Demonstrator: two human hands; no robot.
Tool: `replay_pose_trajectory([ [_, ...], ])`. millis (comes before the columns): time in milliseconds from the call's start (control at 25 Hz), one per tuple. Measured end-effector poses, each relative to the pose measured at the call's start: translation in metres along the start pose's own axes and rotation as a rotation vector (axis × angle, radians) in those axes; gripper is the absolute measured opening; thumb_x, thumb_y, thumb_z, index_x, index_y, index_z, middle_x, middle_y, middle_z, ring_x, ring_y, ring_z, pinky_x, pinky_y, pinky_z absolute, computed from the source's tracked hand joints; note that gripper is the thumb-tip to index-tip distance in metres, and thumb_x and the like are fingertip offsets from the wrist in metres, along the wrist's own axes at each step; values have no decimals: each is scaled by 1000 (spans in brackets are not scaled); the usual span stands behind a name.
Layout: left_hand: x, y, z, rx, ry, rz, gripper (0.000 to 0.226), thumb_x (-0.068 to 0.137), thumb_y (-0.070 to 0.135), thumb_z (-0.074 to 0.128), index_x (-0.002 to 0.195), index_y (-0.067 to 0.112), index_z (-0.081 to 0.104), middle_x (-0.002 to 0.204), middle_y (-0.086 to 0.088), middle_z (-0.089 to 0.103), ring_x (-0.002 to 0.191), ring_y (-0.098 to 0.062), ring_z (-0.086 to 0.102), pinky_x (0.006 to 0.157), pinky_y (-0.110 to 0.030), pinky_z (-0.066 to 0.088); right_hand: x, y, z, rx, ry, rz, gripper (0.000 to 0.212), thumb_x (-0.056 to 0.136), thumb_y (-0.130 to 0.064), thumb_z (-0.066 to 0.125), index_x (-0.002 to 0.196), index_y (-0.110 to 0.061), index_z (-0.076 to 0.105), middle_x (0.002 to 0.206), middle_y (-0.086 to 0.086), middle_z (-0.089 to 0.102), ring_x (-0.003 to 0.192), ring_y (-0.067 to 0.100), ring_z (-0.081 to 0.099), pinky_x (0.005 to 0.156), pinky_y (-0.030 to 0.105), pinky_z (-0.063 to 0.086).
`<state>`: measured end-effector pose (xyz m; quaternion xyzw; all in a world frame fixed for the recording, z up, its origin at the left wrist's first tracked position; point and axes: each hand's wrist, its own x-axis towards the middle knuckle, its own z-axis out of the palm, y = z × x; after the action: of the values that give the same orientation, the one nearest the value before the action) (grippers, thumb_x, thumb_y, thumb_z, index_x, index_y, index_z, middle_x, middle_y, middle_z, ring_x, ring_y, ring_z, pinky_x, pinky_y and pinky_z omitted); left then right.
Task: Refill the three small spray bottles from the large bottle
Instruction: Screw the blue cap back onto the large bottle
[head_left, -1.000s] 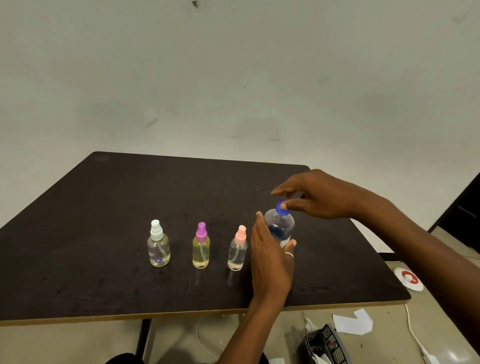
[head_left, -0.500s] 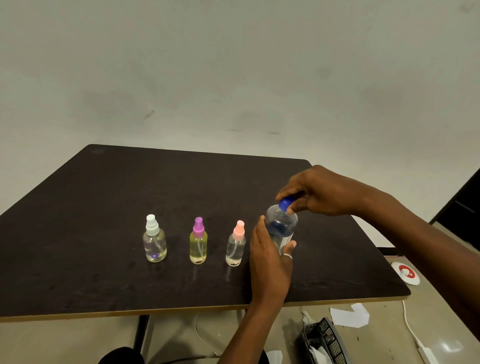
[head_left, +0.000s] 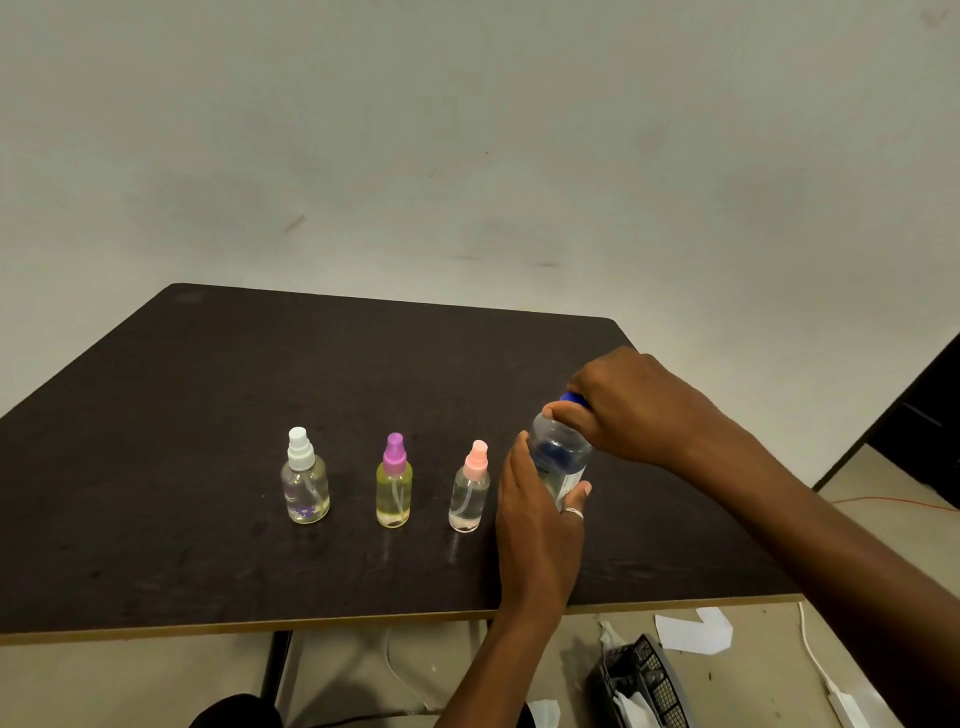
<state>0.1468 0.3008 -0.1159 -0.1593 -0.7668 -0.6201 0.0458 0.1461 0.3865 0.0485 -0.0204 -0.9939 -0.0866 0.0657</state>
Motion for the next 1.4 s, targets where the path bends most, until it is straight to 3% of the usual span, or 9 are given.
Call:
replay_pose_trajectory([
  [240, -1, 2, -1, 32, 2, 8, 77, 87, 35, 72, 151, 22, 30, 152, 5, 42, 140, -10, 40, 110, -21, 36, -1, 14, -17, 166, -41, -60, 49, 88, -59, 53, 79, -14, 68, 72, 3, 66, 62, 14, 57, 61, 30, 48],
  [320, 0, 2, -1, 48, 13, 14, 79, 86, 34, 73, 150, 22, 31, 152, 5, 42, 139, -10, 40, 109, -19, 37, -2, 24, -24, 189, -59, -142, 34, 88, -48, 62, 104, -19, 71, 97, -1, 70, 78, 11, 59, 69, 22, 45],
  [400, 1, 1, -1, 71, 16, 16, 79, 85, 34, 74, 150, 21, 30, 152, 4, 42, 139, -11, 40, 108, -19, 37, 0, 30, -27, 191, -111, -230, 39, 88, -28, 69, 126, -23, 64, 119, -5, 66, 94, 4, 58, 80, 13, 44],
  [480, 1, 0, -1, 76, 3, 14, 80, 86, 36, 72, 151, 21, 29, 153, 4, 41, 140, -11, 40, 107, -18, 37, 2, 31, -25, 222, -127, -261, 41, 86, -15, 71, 126, -22, 65, 122, -4, 66, 98, 1, 58, 83, 8, 43],
  [600, 1, 0, -1, 77, -7, 6, 80, 86, 38, 71, 151, 21, 27, 154, 4, 40, 141, -12, 39, 108, -19, 35, 2, 30, -24, 252, -110, -251, 38, 86, -12, 71, 123, -20, 67, 118, -4, 69, 95, -2, 58, 79, 3, 41],
  [880, 1, 2, 0, 64, 2, 0, 81, 85, 35, 73, 151, 21, 28, 154, 3, 40, 141, -12, 39, 111, -27, 40, 1, 20, -23, 171, -70, -238, 34, 86, -14, 71, 120, -15, 68, 113, 0, 72, 98, 11, 66, 83, 15, 45],
  [1120, 2, 2, -1, 76, -7, -9, 80, 86, 36, 72, 152, 21, 28, 154, 2, 40, 141, -14, 39, 111, -31, 41, -2, 15, -21, 127, -41, -200, 24, 89, -23, 65, 109, -13, 73, 96, 4, 75, 81, 16, 66, 77, 30, 54],
  [1320, 2, 1, 0, 41, -27, -36, 77, 88, 35, 71, 151, 22, 29, 153, 3, 41, 140, -14, 41, 111, -35, 42, -2, 8, -16, 89, -54, -101, 27, 93, -36, 59, 82, -14, 70, 63, -2, 58, 55, 12, 51, 57, 19, 36],
  [1400, 3, 0, 1, 38, -21, -40, 76, 88, 35, 71, 150, 21, 31, 152, 3, 42, 139, -14, 42, 112, -35, 41, -4, 5, -13, 85, -45, -63, 34, 93, -37, 59, 63, -21, 55, 55, -8, 45, 50, 10, 45, 53, 17, 29],
])
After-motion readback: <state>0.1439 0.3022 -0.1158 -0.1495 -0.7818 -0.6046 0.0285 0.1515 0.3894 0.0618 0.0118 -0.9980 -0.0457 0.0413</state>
